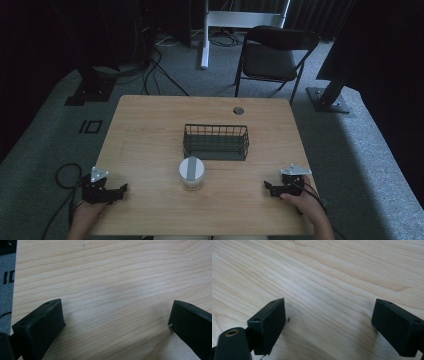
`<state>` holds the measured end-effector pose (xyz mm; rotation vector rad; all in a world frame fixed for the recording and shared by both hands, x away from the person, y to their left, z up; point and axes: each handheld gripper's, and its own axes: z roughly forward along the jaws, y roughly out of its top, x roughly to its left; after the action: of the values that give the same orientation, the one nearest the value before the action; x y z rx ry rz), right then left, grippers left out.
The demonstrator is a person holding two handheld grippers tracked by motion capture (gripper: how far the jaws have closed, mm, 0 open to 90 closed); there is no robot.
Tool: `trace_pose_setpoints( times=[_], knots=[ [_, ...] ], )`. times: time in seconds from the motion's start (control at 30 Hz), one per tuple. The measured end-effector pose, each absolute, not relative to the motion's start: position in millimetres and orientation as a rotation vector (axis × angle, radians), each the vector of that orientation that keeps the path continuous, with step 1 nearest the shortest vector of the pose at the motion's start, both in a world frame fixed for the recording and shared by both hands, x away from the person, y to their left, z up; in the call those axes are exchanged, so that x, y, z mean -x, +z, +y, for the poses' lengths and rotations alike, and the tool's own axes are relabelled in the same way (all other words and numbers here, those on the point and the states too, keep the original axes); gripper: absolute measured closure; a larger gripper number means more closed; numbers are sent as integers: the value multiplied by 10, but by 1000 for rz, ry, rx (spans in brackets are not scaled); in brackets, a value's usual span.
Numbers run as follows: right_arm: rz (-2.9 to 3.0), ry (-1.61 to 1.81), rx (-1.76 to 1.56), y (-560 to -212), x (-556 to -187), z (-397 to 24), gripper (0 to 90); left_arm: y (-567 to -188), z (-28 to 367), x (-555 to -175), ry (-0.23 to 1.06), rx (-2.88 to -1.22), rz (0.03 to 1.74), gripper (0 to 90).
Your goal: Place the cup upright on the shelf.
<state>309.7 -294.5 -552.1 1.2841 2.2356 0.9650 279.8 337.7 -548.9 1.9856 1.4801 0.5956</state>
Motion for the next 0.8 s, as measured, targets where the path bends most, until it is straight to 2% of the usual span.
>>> trace_pose_setpoints(
  times=[0.8],
  knots=[
    [2234, 965, -1285, -5521, -3095, -2942, 117, -5491, 3392, -2797, 595, -1987, 1474, 2]
  ],
)
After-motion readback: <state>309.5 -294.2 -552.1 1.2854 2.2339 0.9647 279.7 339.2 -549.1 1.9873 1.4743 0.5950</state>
